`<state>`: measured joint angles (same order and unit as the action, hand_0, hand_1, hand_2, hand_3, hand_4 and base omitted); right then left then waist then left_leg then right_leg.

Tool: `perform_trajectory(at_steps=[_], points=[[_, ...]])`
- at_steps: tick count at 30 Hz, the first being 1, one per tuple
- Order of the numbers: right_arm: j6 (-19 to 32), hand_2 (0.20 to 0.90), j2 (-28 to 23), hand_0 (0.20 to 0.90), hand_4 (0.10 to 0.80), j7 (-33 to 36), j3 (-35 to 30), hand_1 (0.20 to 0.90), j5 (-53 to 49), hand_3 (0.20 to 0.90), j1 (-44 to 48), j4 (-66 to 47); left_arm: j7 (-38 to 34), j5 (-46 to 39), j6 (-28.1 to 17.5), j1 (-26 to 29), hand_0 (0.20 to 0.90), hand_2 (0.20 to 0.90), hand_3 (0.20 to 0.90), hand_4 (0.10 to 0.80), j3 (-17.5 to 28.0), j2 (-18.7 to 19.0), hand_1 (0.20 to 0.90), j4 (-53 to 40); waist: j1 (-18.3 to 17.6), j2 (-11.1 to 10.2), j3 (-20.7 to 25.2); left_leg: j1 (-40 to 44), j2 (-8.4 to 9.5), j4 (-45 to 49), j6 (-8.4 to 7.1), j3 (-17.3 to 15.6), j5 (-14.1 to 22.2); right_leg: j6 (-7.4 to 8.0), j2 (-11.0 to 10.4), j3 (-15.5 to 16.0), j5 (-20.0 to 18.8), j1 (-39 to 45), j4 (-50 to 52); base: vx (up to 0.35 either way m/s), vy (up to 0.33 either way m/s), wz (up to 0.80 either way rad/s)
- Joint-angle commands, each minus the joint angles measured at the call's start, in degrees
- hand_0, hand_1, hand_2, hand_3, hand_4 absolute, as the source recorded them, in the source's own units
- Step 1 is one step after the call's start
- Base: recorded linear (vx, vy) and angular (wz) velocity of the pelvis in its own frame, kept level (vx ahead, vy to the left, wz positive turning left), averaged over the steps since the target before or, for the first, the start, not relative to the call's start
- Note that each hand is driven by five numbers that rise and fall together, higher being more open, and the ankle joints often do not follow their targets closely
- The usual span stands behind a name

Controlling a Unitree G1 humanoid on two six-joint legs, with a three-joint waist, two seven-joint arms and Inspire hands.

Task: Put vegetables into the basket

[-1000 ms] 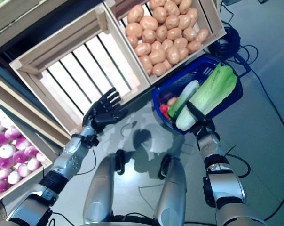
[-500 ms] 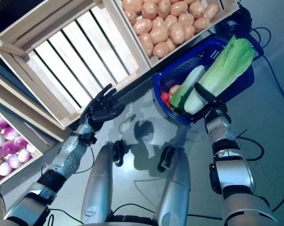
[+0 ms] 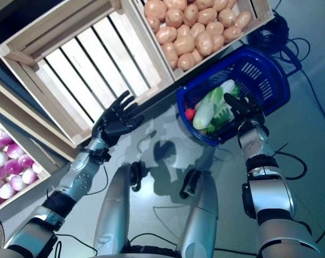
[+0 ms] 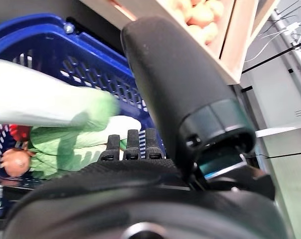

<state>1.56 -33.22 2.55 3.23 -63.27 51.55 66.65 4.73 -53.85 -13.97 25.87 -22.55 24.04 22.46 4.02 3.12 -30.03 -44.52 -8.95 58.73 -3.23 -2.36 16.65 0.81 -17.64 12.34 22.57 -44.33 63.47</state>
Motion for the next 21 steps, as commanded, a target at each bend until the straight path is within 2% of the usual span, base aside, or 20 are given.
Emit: perform_trajectory(at_steps=[1,5,6,7,9,12,13,15,17,19,21], points=[[4.0,0.900,-4.2,0.900,0.800,-0.6,0.6,0.900,0.4,0.900,3.6,-0.4,3.4,-1.5,-5.0,3.5,0.900,0.900,0.900,0.800,-0.9,2.2,0.900,-7.6,0.2,-0.4,2.0,8.4,-0.68,-3.5,1.85,-0.1,3.4,0.02,0.2,-0.8,-4.5,7.8,-5.7,0.060,0.015,0.02],[4.3,0.900,-2.7,0.900,0.800,-0.8,-0.2,0.900,0.7,0.900,1.3,-0.7,3.8,-1.3,-4.5,2.2,0.900,0.900,0.900,0.800,-0.5,2.2,0.900,-6.3,0.5,-1.3,3.9,12.9,-1.01,-7.8,1.54,-0.5,2.2,0.34,0.4,-0.2,-5.4,12.2,-9.1,0.075,0.011,-0.01],[4.2,0.900,-1.7,0.900,0.800,-1.1,-0.4,0.900,0.8,0.900,-0.3,-1.6,4.0,-1.0,-4.2,1.3,0.900,0.900,0.900,0.800,-0.3,2.1,0.900,-6.0,0.6,-1.7,4.6,15.0,-0.99,-10.6,1.33,-0.7,0.9,0.48,0.5,0.2,-6.3,14.4,-11.6,0.033,0.010,-0.03],[4.4,0.900,-0.5,0.900,0.800,-1.5,-0.5,0.900,0.5,0.900,-1.9,-2.5,3.9,-0.3,-3.7,0.5,0.900,0.900,0.900,0.800,-0.1,2.0,0.900,-5.6,0.7,-2.0,5.4,16.6,-1.10,-14.2,1.30,-1.4,-1.9,0.02,0.7,1.1,-8.4,16.2,-14.6,0.056,0.009,-0.02],[4.1,0.900,1.6,0.900,0.800,-2.1,-0.9,0.900,0.9,0.900,-5.2,-4.0,4.1,-0.8,-1.2,-1.1,0.900,0.900,0.900,0.800,0.3,1.3,0.900,-5.1,0.7,-2.4,7.0,20.8,-1.12,-20.2,0.78,-2.4,-4.5,0.47,1.3,2.1,-10.4,20.4,-20.1,0.104,0.014,0.01],[3.7,0.900,5.3,0.900,0.800,-2.7,-2.1,0.900,1.9,0.900,-10.7,-5.2,4.2,-0.2,1.9,-4.3,0.900,0.900,0.900,0.800,1.3,-0.6,0.900,-4.1,0.9,-3.1,10.3,28.3,-0.89,-30.4,0.25,-4.1,-8.7,1.18,3.0,3.9,-13.5,28.2,-30.6,0.215,0.000,-0.08],[3.4,0.900,7.0,0.900,0.800,-2.3,-2.2,0.900,2.8,0.900,-12.8,-5.3,4.0,0.4,2.8,-5.6,0.900,0.900,0.900,0.800,1.3,-1.6,0.900,-3.7,0.9,-3.5,12.1,31.8,-0.57,-35.0,-0.28,-4.8,-10.6,1.63,4.3,4.5,-15.4,32.3,-36.9,0.230,-0.021,-0.10],[3.6,0.900,9.2,0.900,0.800,-1.7,-1.8,0.900,3.1,0.900,-14.9,-4.9,2.7,3.1,2.7,-6.8,0.900,0.900,0.900,0.800,1.3,-3.0,0.900,-2.9,0.9,-3.9,14.5,35.6,-0.01,-40.9,-0.59,-5.7,-12.7,2.10,6.1,5.0,-17.3,36.8,-44.2,0.238,-0.019,-0.04],[4.6,0.900,11.1,0.900,0.800,-0.7,-2.0,0.900,5.6,0.900,-17.9,-4.1,1.4,9.7,1.4,-8.1,0.900,0.900,0.900,0.800,0.4,-3.5,0.900,-1.0,1.0,-4.0,17.2,39.6,0.55,-47.2,-1.03,-6.3,-15.1,2.53,7.7,5.6,-19.6,41.5,-51.5,0.209,-0.004,-0.05],[6.2,0.900,12.7,0.900,0.800,0.4,-1.0,0.900,10.7,0.900,-21.2,-3.1,-0.4,15.6,-1.3,-9.4,0.900,0.900,0.900,0.800,-0.9,-4.1,0.900,1.4,0.9,-3.9,19.5,42.5,0.76,-51.3,-1.24,-7.0,-16.3,3.14,8.4,5.6,-21.0,44.3,-55.7,0.170,0.021,-0.03],[6.3,0.900,14.3,0.900,0.800,0.3,0.1,0.900,10.9,0.900,-25.6,-2.5,-2.7,20.9,-4.6,-11.1,0.900,0.900,0.900,0.800,-1.8,-4.4,0.900,5.0,0.5,-3.8,21.6,44.8,0.85,-55.2,-1.07,-7.6,-17.8,3.54,8.9,5.0,-22.6,46.2,-59.2,0.139,0.039,-0.01]])
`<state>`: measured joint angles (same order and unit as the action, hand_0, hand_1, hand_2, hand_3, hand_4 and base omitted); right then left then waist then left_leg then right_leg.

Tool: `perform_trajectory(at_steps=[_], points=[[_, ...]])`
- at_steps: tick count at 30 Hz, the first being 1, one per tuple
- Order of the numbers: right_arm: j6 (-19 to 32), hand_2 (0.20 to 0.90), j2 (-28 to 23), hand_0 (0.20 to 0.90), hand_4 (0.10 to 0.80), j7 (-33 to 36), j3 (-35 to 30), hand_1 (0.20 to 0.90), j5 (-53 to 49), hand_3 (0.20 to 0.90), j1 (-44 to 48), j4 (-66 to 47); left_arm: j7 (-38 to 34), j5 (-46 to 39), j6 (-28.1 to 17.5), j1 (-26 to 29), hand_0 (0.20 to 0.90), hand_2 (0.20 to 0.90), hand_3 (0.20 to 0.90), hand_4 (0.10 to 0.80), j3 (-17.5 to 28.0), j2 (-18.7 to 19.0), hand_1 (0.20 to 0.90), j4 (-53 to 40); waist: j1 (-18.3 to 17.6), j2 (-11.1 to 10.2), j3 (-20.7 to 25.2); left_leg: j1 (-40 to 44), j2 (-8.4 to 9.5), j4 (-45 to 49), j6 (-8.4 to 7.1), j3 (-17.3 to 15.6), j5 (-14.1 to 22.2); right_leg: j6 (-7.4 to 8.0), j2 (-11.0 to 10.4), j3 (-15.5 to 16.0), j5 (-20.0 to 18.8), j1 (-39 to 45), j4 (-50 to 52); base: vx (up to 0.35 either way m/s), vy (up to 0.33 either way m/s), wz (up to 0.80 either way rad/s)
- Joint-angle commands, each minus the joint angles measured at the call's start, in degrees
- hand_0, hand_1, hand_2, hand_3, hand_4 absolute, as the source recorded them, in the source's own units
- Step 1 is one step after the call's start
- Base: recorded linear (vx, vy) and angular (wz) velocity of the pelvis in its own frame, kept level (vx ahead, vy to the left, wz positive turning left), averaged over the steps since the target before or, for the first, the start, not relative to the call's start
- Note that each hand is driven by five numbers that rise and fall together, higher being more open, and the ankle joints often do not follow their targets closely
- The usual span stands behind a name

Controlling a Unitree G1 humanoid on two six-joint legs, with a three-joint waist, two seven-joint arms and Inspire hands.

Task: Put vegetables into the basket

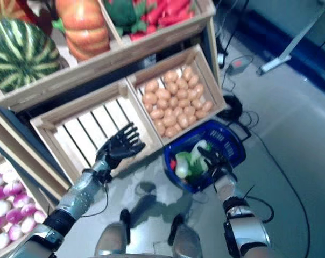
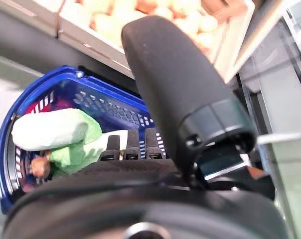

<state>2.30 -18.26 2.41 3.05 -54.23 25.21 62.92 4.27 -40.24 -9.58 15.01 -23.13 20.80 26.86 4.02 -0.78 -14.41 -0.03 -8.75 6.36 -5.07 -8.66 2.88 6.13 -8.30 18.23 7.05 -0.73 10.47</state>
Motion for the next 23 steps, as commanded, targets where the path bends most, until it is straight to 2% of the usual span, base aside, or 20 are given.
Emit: perform_trajectory(at_steps=[1,3,7,8,10,12,15,18,20,23], points=[[6.2,0.900,0.2,0.900,0.800,0.5,0.4,0.900,1.1,0.900,-0.7,1.7,-2.3,8.0,-9.7,-1.0,0.900,0.900,0.900,0.800,-1.2,-1.6,0.900,2.3,0.3,0.1,6.5,1.1,0.65,-4.1,0.83,-1.4,-4.3,-1.67,-0.3,-1.1,-7.4,3.2,-7.2,0.111,0.034,-0.02],[6.0,0.900,2.8,0.900,0.800,0.0,0.5,0.900,2.3,0.900,-5.1,3.0,-2.6,13.6,-12.8,-3.0,0.900,0.900,0.900,0.800,-1.2,-2.6,0.900,7.4,0.0,0.3,7.8,3.2,0.64,-7.3,0.85,-2.0,-5.1,-1.32,0.1,-1.4,-8.4,4.8,-9.8,0.106,0.028,-0.04],[2.6,0.900,7.0,0.900,0.800,-6.7,2.1,0.900,2.9,0.900,-11.8,6.4,-4.3,20.6,-15.9,-6.0,0.900,0.900,0.900,0.800,0.4,-5.4,0.900,20.3,-0.9,0.6,9.9,6.1,0.71,-11.3,0.75,-2.8,-5.9,-0.81,0.7,-2.0,-10.0,7.0,-13.7,0.109,0.017,0.00],[1.1,0.900,7.6,0.900,0.800,-8.3,2.5,0.900,5.7,0.900,-13.3,8.1,-5.5,24.7,-16.6,-6.6,0.900,0.900,0.900,0.800,1.5,-6.5,0.900,26.2,-1.3,0.5,10.5,6.3,0.72,-11.4,0.65,-2.6,-5.5,-0.72,0.9,-2.3,-10.4,7.7,-14.7,0.095,-0.002,-0.03],[0.6,0.900,8.0,0.900,0.800,-9.8,3.8,0.900,10.6,0.900,-14.4,9.2,-6.5,28.4,-17.6,-7.0,0.900,0.900,0.900,0.800,1.9,-7.1,0.900,30.5,-1.6,0.6,10.9,6.2,0.76,-11.4,0.56,-2.4,-5.3,-0.73,1.0,-2.4,-10.4,7.9,-15.1,0.069,-0.004,-0.04],[0.1,0.900,8.5,0.900,0.800,-15.9,8.3,0.900,19.1,0.900,-16.1,10.2,-8.1,31.9,-15.2,-7.9,0.900,0.900,0.900,0.800,1.5,-7.8,0.900,36.0,-2.0,0.5,11.2,6.0,1.13,-11.4,0.57,-1.9,-5.2,-0.75,1.1,-2.9,-10.3,8.0,-15.5,0.041,-0.006,-0.05],[2.3,0.900,9.0,0.900,0.800,-19.1,12.6,0.900,23.3,0.900,-17.4,10.3,-8.2,32.2,-13.8,-9.0,0.900,0.900,0.900,0.800,2.5,-8.4,0.900,41.2,-2.4,0.2,11.0,6.4,1.45,-11.4,0.78,-1.6,-5.0,-0.91,1.1,-3.2,-9.9,8.3,-15.3,0.017,-0.002,0.01],[4.0,0.900,9.2,0.900,0.800,-17.7,15.8,0.900,30.3,0.900,-18.1,9.7,-9.9,33.4,-12.3,-10.6,0.900,0.900,0.900,0.800,4.4,-8.9,0.900,44.3,-2.6,0.0,10.7,7.1,1.75,-11.4,0.98,-1.3,-4.7,-1.02,1.1,-3.6,-9.3,8.9,-15.2,0.053,-0.004,-0.01],[2.7,0.900,9.5,0.900,0.800,-16.7,16.0,0.900,29.3,0.900,-18.3,10.3,-11.5,34.5,-12.2,-10.8,0.900,0.900,0.900,0.800,4.6,-9.3,0.900,45.0,-2.6,0.0,10.6,7.3,1.78,-11.4,1.05,-1.1,-4.5,-1.08,1.2,-3.7,-9.1,9.2,-15.1,0.037,-0.001,-0.02],[3.8,0.900,10.0,0.900,0.800,-16.5,15.3,0.900,30.8,0.900,-18.6,10.9,-10.3,34.6,-13.7,-11.1,0.900,0.900,0.900,0.800,4.2,-10.2,0.900,44.9,-2.5,0.1,10.3,7.8,1.98,-11.4,1.23,-0.8,-4.2,-1.13,1.2,-3.6,-8.8,9.8,-15.2,0.047,0.011,0.03]])
